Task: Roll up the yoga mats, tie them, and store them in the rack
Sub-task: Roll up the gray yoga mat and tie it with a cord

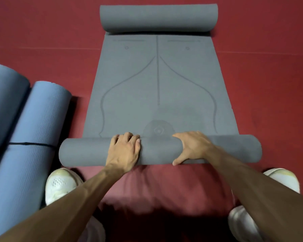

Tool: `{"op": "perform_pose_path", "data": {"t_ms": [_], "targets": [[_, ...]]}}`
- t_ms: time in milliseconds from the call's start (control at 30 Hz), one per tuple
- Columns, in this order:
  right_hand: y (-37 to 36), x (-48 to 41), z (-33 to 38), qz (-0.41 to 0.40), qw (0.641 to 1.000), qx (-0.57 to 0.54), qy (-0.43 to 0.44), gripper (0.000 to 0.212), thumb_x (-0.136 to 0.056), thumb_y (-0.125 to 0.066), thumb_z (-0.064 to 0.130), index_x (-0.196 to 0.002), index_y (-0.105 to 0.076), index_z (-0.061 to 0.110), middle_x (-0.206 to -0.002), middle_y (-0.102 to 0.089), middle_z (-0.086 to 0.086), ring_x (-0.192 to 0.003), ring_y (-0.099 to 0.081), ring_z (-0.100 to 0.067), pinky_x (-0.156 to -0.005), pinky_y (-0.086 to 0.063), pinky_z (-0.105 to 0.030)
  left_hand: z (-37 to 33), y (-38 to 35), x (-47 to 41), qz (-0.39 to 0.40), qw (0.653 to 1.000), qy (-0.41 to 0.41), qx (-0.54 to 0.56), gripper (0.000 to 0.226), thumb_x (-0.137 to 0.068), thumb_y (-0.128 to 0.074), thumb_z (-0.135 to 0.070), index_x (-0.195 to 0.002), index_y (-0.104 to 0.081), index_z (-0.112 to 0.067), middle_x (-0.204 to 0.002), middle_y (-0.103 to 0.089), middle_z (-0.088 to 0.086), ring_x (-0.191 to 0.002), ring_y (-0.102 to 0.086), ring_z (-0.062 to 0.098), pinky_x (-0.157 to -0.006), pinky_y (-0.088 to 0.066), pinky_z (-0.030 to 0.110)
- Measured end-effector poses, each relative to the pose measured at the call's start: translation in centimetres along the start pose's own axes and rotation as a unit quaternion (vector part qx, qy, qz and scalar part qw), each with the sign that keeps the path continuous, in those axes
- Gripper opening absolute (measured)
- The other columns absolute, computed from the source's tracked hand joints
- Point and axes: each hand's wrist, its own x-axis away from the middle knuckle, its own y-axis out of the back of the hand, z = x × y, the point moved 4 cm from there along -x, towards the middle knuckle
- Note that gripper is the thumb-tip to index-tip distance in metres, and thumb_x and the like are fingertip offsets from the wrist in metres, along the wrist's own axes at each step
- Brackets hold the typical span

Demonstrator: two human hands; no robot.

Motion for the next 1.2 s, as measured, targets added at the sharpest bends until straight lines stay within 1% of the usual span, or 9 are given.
{"op": "perform_pose_path", "data": {"t_ms": [167, 300, 400, 500, 633, 833, 967, 1067, 1200], "targets": [[-0.9, 1.1, 0.6, 0.031, 0.999, -0.019, 0.004, 0.1, -0.046, -0.077, 0.072, -0.133, -0.048, 0.033, -0.123, -0.064, 0.005, -0.116, -0.057, -0.021, -0.095, -0.043, -0.033, -0.9, -0.6, 2.7, -0.01, 0.998, 0.013, -0.058, 0.047, -0.094, -0.026, -0.034, -0.111, -0.065, -0.015, -0.099, -0.064, 0.003, -0.09, -0.06, 0.026, -0.093, -0.035, 0.043], [-1.2, 0.5, 0.4, 0.038, 0.999, -0.027, 0.004, 0.1, -0.045, -0.076, 0.075, -0.132, -0.046, 0.037, -0.127, -0.059, 0.008, -0.118, -0.055, -0.018, -0.098, -0.042, -0.036, -0.2, -0.9, 1.8, 0.03, 0.995, -0.046, -0.085, 0.05, -0.093, -0.02, -0.036, -0.112, -0.063, -0.018, -0.096, -0.065, 0.0, -0.083, -0.06, 0.026, -0.08, -0.045, 0.04], [-1.3, 0.3, 0.2, 0.029, 0.998, -0.051, 0.01, 0.107, -0.044, -0.076, 0.076, -0.138, -0.039, 0.04, -0.127, -0.047, 0.01, -0.119, -0.049, -0.014, -0.099, -0.038, -0.036, 0.1, -1.1, 0.9, 0.053, 0.995, -0.036, -0.078, 0.055, -0.093, -0.012, -0.04, -0.113, -0.061, -0.023, -0.098, -0.063, 0.0, -0.086, -0.06, 0.026, -0.082, -0.043, 0.04], [-1.6, 0.7, -0.3, -0.027, 0.998, -0.051, 0.023, 0.104, -0.05, -0.07, 0.079, -0.14, -0.038, 0.037, -0.127, -0.044, 0.012, -0.12, -0.045, -0.01, -0.101, -0.034, -0.031, 0.2, -1.6, 0.0, 0.051, 0.997, -0.017, -0.061, 0.062, -0.091, -0.003, -0.043, -0.116, -0.057, -0.026, -0.104, -0.062, -0.002, -0.095, -0.058, 0.024, -0.087, -0.039, 0.038], [-2.6, 1.6, -0.2, -0.116, 0.992, 0.024, 0.043, 0.103, -0.057, -0.041, 0.087, -0.14, -0.044, 0.026, -0.128, -0.052, 0.006, -0.119, -0.049, -0.016, -0.103, -0.03, -0.033, 0.4, -1.6, -0.7, 0.051, 0.998, -0.004, -0.047, 0.062, -0.092, 0.0, -0.042, -0.113, -0.056, -0.026, -0.107, -0.061, -0.005, -0.1, -0.056, 0.022, -0.089, -0.036, 0.036], [-4.2, 2.8, 0.6, -0.328, 0.941, 0.059, 0.063, 0.074, -0.085, -0.045, 0.059, -0.135, -0.051, 0.007, -0.129, -0.054, -0.014, -0.118, -0.052, -0.029, -0.105, -0.033, -0.05, 1.1, -1.5, -4.2, 0.118, 0.992, 0.036, 0.019, 0.044, -0.1, -0.021, -0.038, -0.115, -0.059, -0.022, -0.122, -0.054, 0.003, -0.117, -0.05, 0.023, -0.099, -0.036, 0.039], [-5.3, 3.0, 1.2, -0.354, 0.93, 0.082, 0.059, 0.077, -0.086, -0.047, 0.056, -0.143, -0.043, 0.004, -0.135, -0.046, -0.012, -0.131, -0.042, -0.032, -0.112, -0.024, -0.057, 1.5, -1.5, -5.9, 0.121, 0.991, 0.052, 0.038, 0.043, -0.097, -0.025, -0.041, -0.115, -0.059, -0.021, -0.123, -0.05, 0.007, -0.117, -0.049, 0.025, -0.1, -0.034, 0.04], [-4.9, 2.3, 1.1, -0.358, 0.928, 0.094, 0.052, 0.079, -0.084, -0.048, 0.059, -0.143, -0.043, 0.005, -0.135, -0.049, -0.013, -0.129, -0.046, -0.033, -0.111, -0.026, -0.057, 1.7, -1.3, -6.8, 0.116, 0.989, 0.059, 0.063, 0.042, -0.097, -0.028, -0.04, -0.114, -0.061, -0.02, -0.125, -0.049, 0.003, -0.115, -0.05, 0.024, -0.097, -0.035, 0.039], [-3.6, 0.8, 0.7, -0.339, 0.931, 0.119, 0.057, 0.101, -0.065, -0.064, 0.07, -0.144, -0.041, 0.012, -0.137, -0.05, -0.012, -0.12, -0.052, -0.031, -0.104, -0.033, -0.056, 2.1, -1.3, -8.7, 0.145, 0.984, 0.057, 0.091, 0.041, -0.096, -0.032, -0.037, -0.117, -0.062, -0.018, -0.135, -0.042, -0.003, -0.117, -0.05, 0.022, -0.096, -0.036, 0.039]]}}
